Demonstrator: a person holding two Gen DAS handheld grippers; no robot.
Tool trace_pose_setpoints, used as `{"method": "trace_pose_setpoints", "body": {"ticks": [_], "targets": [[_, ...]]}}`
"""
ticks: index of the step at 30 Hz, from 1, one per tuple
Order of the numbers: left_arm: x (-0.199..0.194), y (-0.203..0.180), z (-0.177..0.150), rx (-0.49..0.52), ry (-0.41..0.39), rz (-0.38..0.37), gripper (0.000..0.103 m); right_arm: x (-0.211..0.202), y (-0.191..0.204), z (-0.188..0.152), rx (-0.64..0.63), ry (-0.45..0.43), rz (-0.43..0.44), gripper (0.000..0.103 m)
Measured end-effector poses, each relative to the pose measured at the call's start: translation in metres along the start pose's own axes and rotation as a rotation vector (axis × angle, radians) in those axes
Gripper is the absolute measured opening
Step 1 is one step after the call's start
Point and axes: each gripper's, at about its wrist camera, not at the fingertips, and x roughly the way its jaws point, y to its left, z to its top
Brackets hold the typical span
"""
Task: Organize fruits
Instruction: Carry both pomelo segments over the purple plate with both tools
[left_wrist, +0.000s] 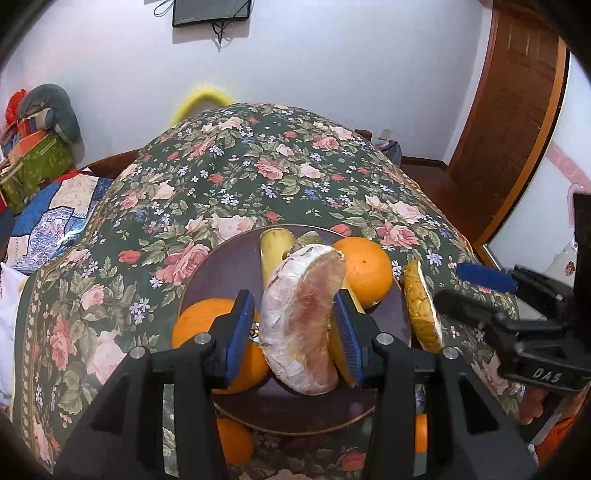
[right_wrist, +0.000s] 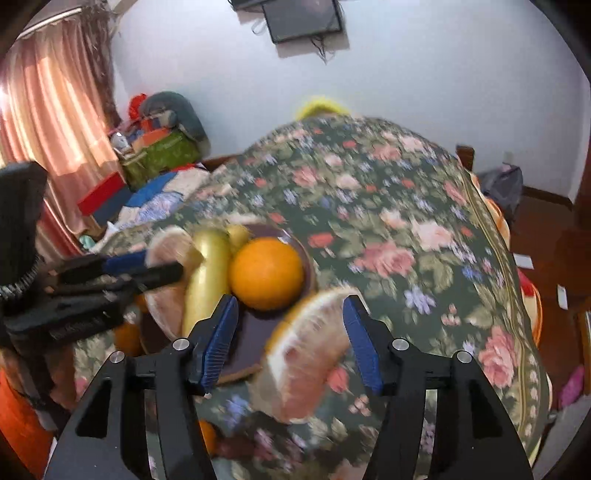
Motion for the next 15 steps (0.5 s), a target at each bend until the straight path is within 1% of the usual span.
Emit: {"method": "trace_pose_setpoints", "body": {"ticks": [2,6,9,11,13,15], "targets": [[0.0,0.0,0.0,0.0,0.004,0.006,0.044,0.007,-0.007,-0.005,0.033,0.039,0.034,0.056],[-0.003,0.001,-0.002,-0.002,0.007,0.007,0.044,0.019,-0.014,-0.013,0.071,0.083,0.029,0.056],[-0.009,0.002,-0.007,0.004,0.004,0.011,0.044,0.025,-0.017,-0.017,0.082,0.097,0.037,0.056],[-0.015,0.002,-0.01,0.012,0.0,0.016,0.044,0.026,-0.016,-0.018,0.065,0.096,0.004,0.056],[-0.019,0.002,-0.013,0.021,-0.004,0.019,0.044,0.026,-0.019,-0.022,0.047,0.114,-0.028,0.056],[-0.024,0.001,-0.016,0.035,-0.01,0.021,0.046,0.026,-0.026,-0.027,0.05,0.13,-0.034,0.056]]}}
